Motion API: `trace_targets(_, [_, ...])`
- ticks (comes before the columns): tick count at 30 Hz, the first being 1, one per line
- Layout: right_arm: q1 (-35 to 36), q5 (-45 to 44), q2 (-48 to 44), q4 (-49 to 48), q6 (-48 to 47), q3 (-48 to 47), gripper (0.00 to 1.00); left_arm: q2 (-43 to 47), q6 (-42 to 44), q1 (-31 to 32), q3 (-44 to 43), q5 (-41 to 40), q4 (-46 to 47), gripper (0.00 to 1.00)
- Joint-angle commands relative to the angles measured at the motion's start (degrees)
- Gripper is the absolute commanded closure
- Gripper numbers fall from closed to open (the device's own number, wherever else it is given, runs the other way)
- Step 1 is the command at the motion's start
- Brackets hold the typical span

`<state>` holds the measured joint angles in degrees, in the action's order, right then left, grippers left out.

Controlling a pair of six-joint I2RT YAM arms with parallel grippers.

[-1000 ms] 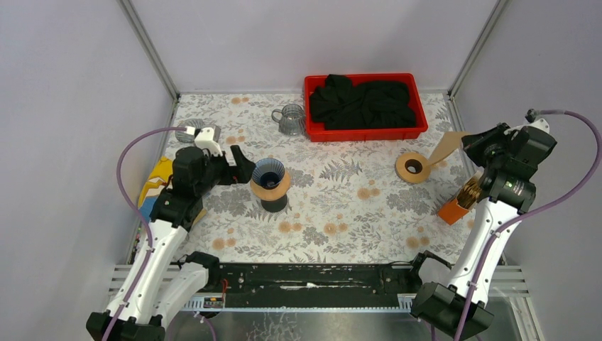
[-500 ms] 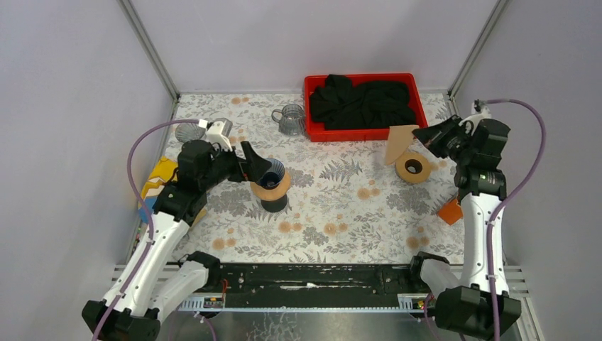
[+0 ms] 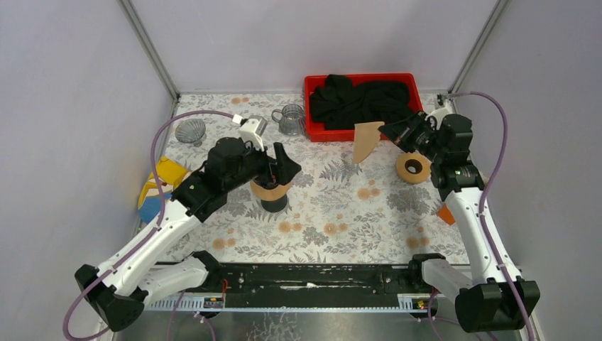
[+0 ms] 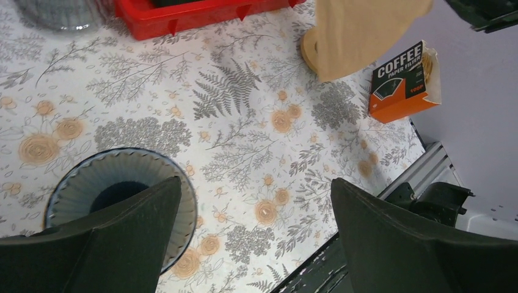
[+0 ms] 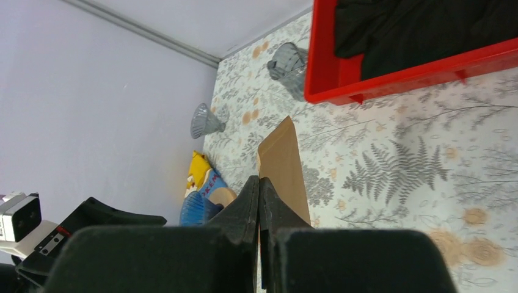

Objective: Place the coffee filter in the dripper
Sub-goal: Pick up the coffee filter from the coffee filter holder.

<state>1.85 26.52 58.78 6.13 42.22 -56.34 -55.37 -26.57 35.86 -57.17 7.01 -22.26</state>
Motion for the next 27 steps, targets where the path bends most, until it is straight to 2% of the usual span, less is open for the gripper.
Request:
trace_targets(1, [5.1, -4.67, 0.32, -6.57, 3.0, -0.1, 1.0, -2.17, -0.06, 6.04, -3.96, -10.21, 5.25, 0.0])
trace_targets(11, [13.13, -10.32, 1.36, -8.93, 5.2, -0.57, 1.0, -9.95, 3.1, 18.41, -8.33, -24.4, 7.79, 0.0])
trace_targets(19, [18.78, -14.4, 2.51, -9.33, 5.66, -1.14, 1.0, -17.06, 7.69, 27.55, -11.73, -38.78, 9.4, 0.0])
trace_targets(27, [23.03, -17.38, 4.02, -8.74, 5.27, -2.49, 1.0, -22.17, 11.52, 30.58, -14.03, -48.5, 11.12, 0.0])
